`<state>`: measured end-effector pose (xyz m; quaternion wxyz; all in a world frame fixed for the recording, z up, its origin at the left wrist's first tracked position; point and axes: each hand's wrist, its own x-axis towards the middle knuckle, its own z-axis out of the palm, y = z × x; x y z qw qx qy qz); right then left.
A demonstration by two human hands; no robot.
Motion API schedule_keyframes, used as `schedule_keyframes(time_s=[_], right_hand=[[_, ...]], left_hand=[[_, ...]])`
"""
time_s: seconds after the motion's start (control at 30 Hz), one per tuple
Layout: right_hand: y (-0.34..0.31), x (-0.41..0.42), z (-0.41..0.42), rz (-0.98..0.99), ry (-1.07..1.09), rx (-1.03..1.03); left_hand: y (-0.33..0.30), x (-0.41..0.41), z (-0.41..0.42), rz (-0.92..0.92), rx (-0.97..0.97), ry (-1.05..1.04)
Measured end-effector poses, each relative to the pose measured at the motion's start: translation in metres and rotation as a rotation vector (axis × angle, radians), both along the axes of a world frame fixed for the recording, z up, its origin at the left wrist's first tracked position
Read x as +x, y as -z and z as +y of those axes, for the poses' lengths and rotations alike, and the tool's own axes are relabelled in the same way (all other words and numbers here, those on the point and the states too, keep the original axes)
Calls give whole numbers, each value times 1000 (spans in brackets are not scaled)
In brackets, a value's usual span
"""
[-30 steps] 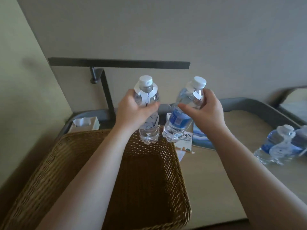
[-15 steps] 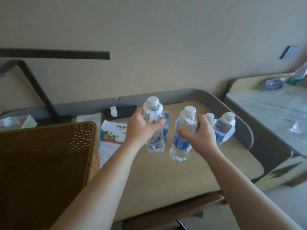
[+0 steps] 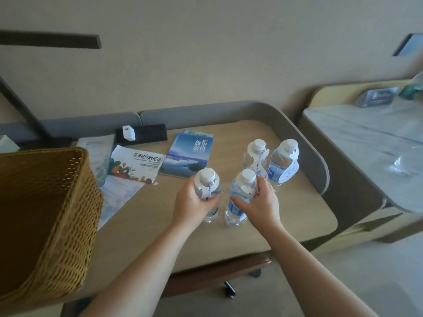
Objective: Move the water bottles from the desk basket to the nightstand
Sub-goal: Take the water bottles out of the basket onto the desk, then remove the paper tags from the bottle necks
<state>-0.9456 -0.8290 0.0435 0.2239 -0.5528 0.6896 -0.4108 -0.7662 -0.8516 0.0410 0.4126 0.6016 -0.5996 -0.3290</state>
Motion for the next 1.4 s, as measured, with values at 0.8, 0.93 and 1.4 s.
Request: schedule_keyframes(time_s=[0.8, 0.93, 1.4], right_hand=[[-1, 13, 34, 78, 208, -47], [-7, 12, 37, 37, 223, -89], [-41, 0, 27, -77, 314, -275]], left_hand=[[14, 4, -3, -10, -30, 71], [15, 5, -3, 11, -17, 84], [18, 4, -7, -1, -57, 100]])
